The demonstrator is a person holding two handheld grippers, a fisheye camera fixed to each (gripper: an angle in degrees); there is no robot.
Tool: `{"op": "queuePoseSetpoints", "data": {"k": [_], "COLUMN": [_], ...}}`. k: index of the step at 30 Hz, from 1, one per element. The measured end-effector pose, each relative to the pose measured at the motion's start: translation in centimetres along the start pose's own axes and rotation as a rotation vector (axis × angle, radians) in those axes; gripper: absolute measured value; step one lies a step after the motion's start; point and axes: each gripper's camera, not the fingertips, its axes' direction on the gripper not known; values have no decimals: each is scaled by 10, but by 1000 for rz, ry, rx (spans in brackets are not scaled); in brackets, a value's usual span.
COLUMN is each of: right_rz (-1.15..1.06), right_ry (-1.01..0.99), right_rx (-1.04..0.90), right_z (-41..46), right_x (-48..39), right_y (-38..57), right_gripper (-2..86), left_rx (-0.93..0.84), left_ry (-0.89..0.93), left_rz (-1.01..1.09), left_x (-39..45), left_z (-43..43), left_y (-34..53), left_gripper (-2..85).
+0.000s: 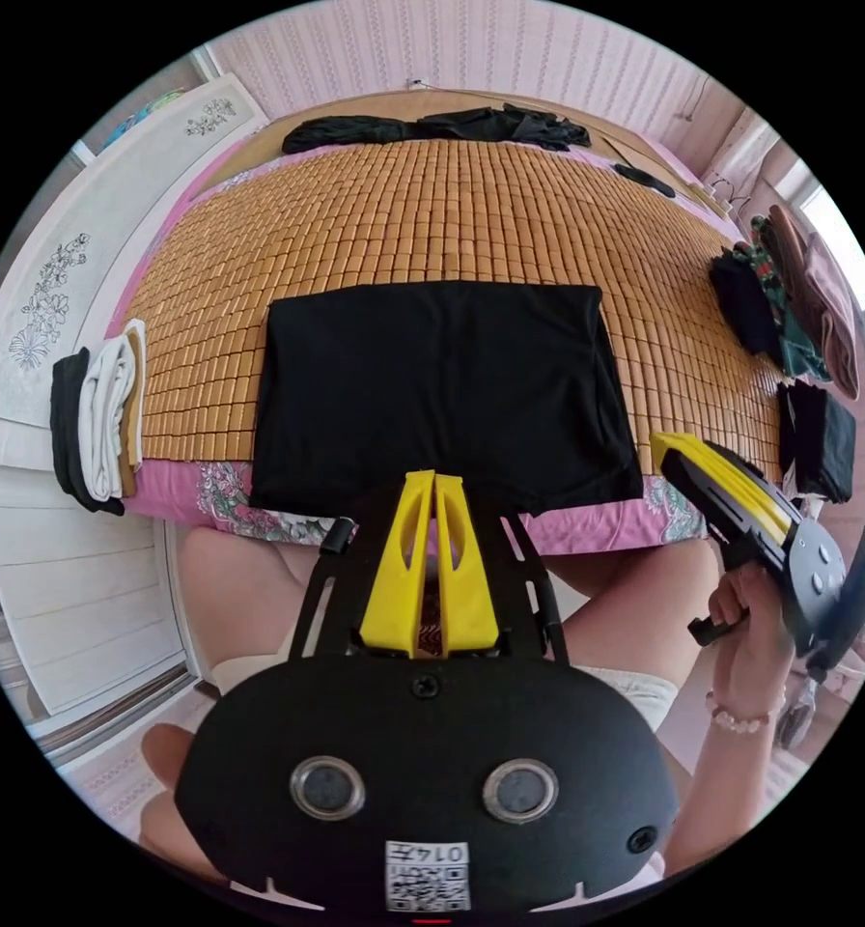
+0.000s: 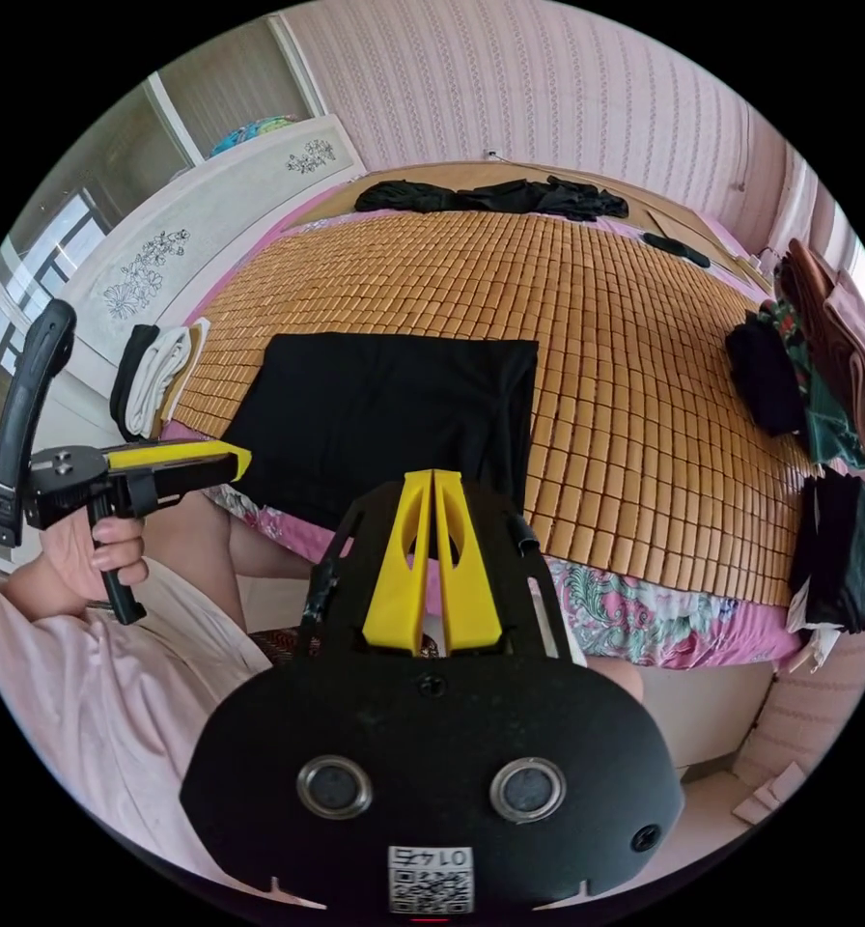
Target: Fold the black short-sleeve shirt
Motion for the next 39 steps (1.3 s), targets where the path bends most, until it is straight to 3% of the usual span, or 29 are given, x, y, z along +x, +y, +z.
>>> {"op": "queuePoseSetpoints", "data": {"k": [11,17,20,24,31,39], "right_rz": [-2,19,34,48,88,114], "right_ry": [-21,24,32,25,20,-76], "right_rx": [-72,-125,-153,-182,-167,-135], "right_z": [36,59,70,83,95,94], "right_x": [31,48,57,68,96,133], "right_y": [7,7,7,6,7,3], "right_gripper": [100,136,137,135,72,36], "left_rx": [37,151,139,180,215,265], "left_ry": [101,145,111,205,337,354], "left_rz": [43,428,480,536,609,790], "left_x": [-4,10,15,16,23,48], "left_z": [13,28,37,42,51,73], "left_y": [11,30,37,48,62,87], "left_gripper": [-8,-7,-6,4,119,212]}}
